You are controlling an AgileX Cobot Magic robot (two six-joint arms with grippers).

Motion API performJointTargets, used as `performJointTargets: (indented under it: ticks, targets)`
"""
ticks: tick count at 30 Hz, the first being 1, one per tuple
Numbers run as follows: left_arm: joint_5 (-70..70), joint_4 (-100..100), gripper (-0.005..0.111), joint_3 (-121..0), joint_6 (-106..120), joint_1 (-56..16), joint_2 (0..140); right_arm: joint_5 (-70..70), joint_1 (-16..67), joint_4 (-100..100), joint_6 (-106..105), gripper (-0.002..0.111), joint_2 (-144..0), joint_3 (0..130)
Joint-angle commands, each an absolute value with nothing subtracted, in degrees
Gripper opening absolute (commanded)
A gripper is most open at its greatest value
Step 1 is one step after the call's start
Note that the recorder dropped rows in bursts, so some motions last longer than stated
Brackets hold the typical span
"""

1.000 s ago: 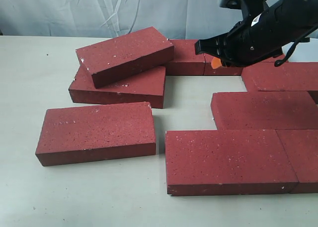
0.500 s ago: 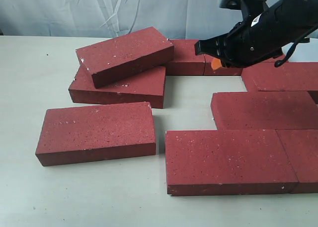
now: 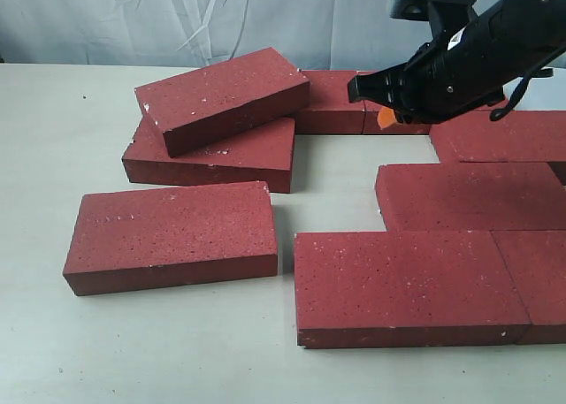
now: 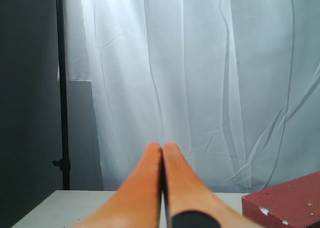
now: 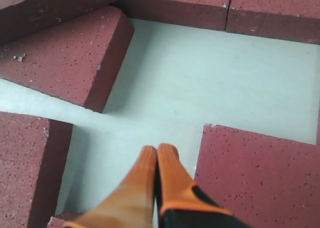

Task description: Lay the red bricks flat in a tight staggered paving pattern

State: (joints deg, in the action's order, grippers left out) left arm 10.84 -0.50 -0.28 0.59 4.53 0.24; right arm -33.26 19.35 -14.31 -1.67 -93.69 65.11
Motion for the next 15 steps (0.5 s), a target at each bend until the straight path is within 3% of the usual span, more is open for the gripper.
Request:
performJointTargets:
  ticks: [1,15]
  targets:
    - [11.64,-0.49,0.000,0.00,0.61,4.39,0.00,-32.45,19.42,-14.03,-1.86,-0.001,-93.73,65.34]
    - [0.00,-4.25,0.000,-4.74,0.61,4.39,2.13,-32.31,19.42,-14.03,-1.86,-0.001,-93.87,65.34]
